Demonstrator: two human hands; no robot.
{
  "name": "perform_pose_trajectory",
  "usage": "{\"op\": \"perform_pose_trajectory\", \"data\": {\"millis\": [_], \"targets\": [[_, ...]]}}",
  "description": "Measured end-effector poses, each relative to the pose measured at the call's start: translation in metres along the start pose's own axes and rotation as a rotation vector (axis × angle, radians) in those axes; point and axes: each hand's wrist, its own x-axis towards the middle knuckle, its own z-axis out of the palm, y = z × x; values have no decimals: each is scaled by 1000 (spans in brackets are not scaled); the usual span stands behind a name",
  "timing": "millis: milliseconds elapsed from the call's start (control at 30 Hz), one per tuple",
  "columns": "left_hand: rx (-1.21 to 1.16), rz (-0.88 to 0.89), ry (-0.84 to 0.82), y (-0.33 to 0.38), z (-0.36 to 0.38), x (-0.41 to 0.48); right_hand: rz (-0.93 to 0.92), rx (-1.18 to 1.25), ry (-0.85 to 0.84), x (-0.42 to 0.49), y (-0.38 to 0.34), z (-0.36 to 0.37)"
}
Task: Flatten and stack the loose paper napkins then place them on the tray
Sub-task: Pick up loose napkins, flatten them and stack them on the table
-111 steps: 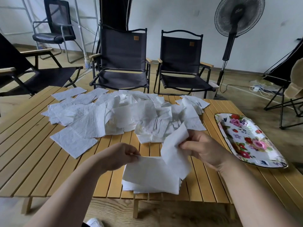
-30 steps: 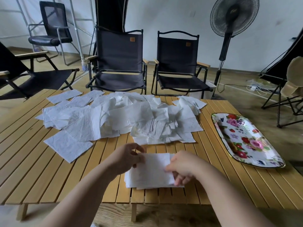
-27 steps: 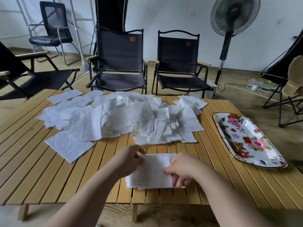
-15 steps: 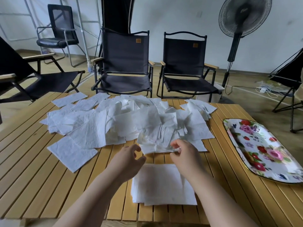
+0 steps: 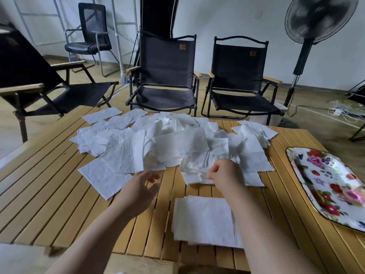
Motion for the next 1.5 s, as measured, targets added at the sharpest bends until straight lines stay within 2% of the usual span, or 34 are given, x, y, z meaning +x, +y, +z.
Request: {"op": "perform_pose_trajectory", "data": {"millis": [233,333,500,600,733,833,933,1000,1100,1233,1300,1400,1467,1500], "targets": [[-39,78,-7,35,8,-2,-202,156,100,-41,23,-32],[-47,142,-38,53,18,1,-246,319,99,-60,31,-45],[60,209,-189,80,32,18,-300,478,63,-63,39,-50],[164,296,-200,103,35,32,-331,463,-18,-59,37,-53],[112,322,-113,123,33,29,-312,398,-25,-65,41,-62],[117,360,-105,128,37,11,-244,383,-106,-78,47,-59],[82,368,-103,125,41,-3,-297,326,21,-86,44,-56],[32,292,-106,118,40,-8,-308,351,152,-86,38,-60],[-66,176,-143,102,30,-7,-226,556,211,-82,29,-64],[-227,84,-157,77,25,1,35,1087,3,-66,18,-63],[-314,19,-139,69,27,3,128,1271,-62,-55,17,-59],[-465,-74,-115,72,28,11,189,1282,-77,-41,22,-50],[-554,-117,-91,76,29,18,215,1113,-60,-34,27,-46],[-499,-94,-42,75,31,23,216,972,-49,-31,31,-46]]}}
